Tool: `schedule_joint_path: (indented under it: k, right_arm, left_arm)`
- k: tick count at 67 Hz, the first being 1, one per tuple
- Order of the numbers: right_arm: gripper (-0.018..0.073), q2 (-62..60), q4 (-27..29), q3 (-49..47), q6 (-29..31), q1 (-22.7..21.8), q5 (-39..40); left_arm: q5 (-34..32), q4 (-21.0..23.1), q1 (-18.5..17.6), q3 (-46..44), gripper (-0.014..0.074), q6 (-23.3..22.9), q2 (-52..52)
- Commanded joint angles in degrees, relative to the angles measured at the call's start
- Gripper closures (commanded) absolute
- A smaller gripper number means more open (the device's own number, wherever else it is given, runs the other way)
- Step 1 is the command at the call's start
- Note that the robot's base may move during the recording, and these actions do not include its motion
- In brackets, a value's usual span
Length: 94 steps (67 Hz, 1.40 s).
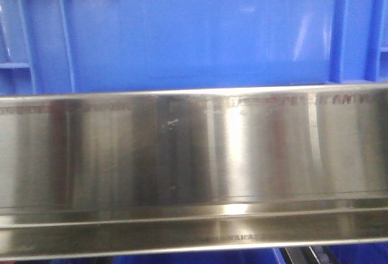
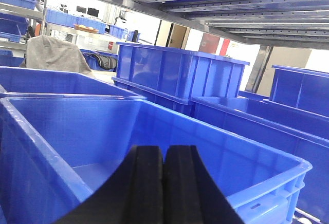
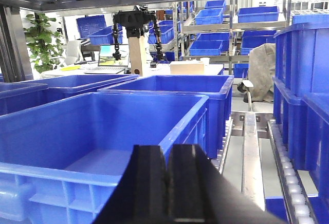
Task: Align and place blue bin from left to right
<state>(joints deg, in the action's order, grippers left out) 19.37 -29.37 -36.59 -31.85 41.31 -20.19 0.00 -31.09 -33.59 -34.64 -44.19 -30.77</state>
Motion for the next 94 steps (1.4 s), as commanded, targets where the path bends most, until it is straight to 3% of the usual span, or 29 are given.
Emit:
schedule_joint_path:
  k: [1, 6, 13, 19, 25, 41, 69, 94]
  right_arm:
    - [0.0637, -0.65, -0.15, 0.37, 0.5, -0.13, 0.9]
    - [0.0637, -0.65, 1.22, 1.27, 3.55, -1.41, 1.42]
    - [0.0637, -0.65, 10.49, 4.03, 17.49, -6.55, 3.19]
    - [0.0637, -0.75, 21.52, 7.38, 31.85, -13.43, 9.71]
    - [0.0637, -1.23, 28.01, 10.84, 38.72, -19.07, 18.17]
    - [0.0637, -7.42, 31.44, 18.48, 38.86, -26.8, 17.94]
    - [0.0637, -18.91, 31.44, 31.21, 38.86, -26.8, 17.58]
    - [0.0637, -19.37, 31.44, 36.59, 38.75, -26.8, 20.95]
  left_arm:
    - [-0.66, -0.26, -0.33, 0.15, 0.0707, 0.41, 0.22]
    - [-0.66, -0.26, -0.33, 0.15, 0.0707, 0.41, 0.22]
    - [-0.66, -0.26, -0.33, 0.15, 0.0707, 0.41, 0.22]
    - [-0.66, -0.26, -0.33, 0.15, 0.0707, 0.41, 0.22]
    - [-0.66, -0.26, -0.33, 0.15, 0.0707, 0.41, 0.22]
    - [-0.66, -0.26, -0.33, 0.15, 0.0707, 0.41, 0.22]
    - [-0.66, -0.26, -0.33, 0.15, 0.0707, 0.41, 0.22]
    - [-0.78, -0.26, -0.33, 0.15, 0.0707, 0.41, 0.21]
